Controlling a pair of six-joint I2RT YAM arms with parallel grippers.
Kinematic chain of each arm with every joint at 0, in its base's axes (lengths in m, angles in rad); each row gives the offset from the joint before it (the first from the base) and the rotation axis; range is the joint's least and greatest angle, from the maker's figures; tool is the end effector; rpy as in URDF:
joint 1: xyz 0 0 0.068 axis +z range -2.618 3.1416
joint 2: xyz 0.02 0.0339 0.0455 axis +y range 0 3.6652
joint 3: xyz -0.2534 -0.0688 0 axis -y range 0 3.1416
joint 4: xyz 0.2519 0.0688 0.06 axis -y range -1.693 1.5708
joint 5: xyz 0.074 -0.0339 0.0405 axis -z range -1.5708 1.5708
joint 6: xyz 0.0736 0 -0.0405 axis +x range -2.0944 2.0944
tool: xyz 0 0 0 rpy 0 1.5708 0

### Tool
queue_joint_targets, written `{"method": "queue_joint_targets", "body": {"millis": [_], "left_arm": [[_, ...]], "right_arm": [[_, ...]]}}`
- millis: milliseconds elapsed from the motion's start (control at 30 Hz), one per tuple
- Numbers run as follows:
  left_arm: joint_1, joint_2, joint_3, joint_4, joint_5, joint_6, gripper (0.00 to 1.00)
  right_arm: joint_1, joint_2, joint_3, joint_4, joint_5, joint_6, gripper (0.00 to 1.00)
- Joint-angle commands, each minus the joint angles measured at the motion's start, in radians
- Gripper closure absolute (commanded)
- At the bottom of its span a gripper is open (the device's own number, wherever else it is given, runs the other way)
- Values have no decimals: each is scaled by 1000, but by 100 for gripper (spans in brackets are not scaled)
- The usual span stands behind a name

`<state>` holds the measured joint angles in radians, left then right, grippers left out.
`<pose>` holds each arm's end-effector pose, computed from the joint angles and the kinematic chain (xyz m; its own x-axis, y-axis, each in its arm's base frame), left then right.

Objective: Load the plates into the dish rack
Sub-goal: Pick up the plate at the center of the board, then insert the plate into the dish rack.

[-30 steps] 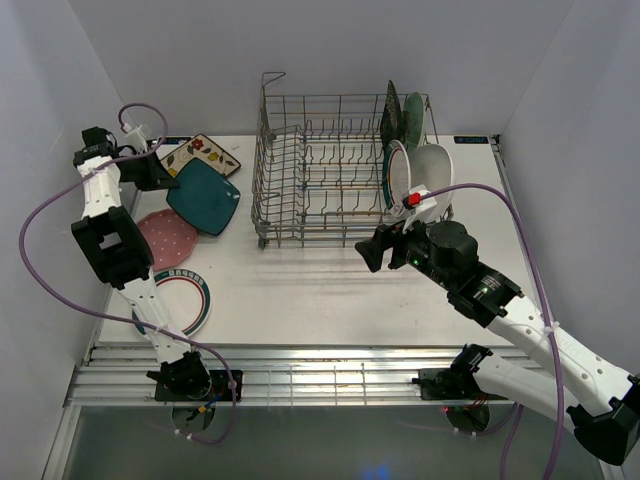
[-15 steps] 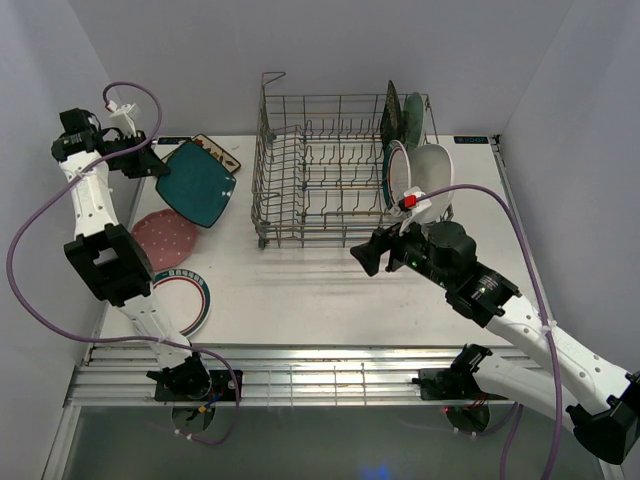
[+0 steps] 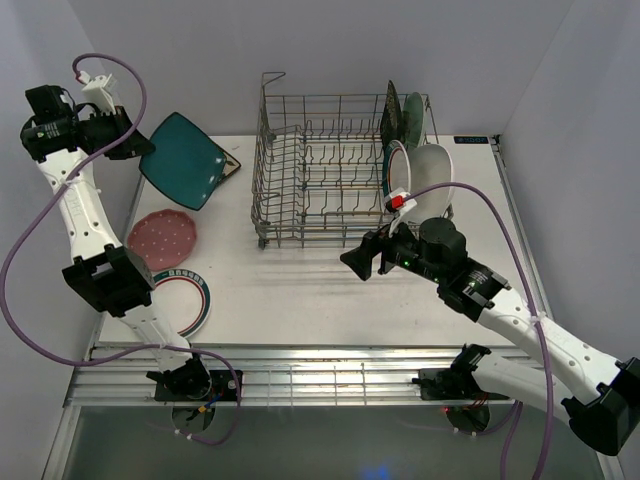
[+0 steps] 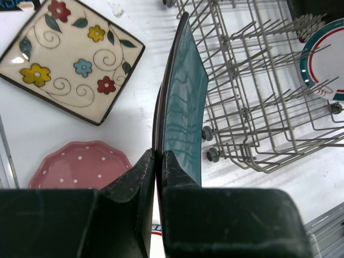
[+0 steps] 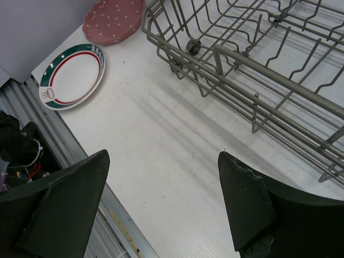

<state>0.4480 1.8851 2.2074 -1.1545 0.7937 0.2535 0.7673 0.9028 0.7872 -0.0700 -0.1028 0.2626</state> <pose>0.3858 0.1272 0.3983 -0.6128 -0.0994 -0.7839 0.2919 0.8934 -0.3415 0.1854 0.1893 0.3158 -0.3264 0.0440 -0.9442 -0.7025 0.6571 0.2734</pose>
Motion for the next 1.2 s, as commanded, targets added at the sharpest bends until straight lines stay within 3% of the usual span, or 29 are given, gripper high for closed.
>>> {"method": "queue_joint_targets", "body": {"millis": [0, 267, 700, 867, 1000, 1167], "left_arm": [[11, -104, 113, 21, 101, -68, 100], [11, -96, 195, 32, 251, -174, 100], [12, -262, 26, 274, 504, -476, 100], [11, -291, -90, 459, 627, -650, 100], [12, -349, -204, 616, 641, -802, 100], [12, -415, -383, 929, 642, -1019, 100]], "right_arm": [[4, 7, 40, 56, -55, 7, 13], [4, 24, 83, 50, -71, 7, 13], [4, 65, 99, 173, -117, 46, 12], [4, 91, 125, 237, -159, 84, 10], [4, 134, 139, 324, -184, 130, 8], [4, 176, 135, 465, -187, 217, 4]]}}
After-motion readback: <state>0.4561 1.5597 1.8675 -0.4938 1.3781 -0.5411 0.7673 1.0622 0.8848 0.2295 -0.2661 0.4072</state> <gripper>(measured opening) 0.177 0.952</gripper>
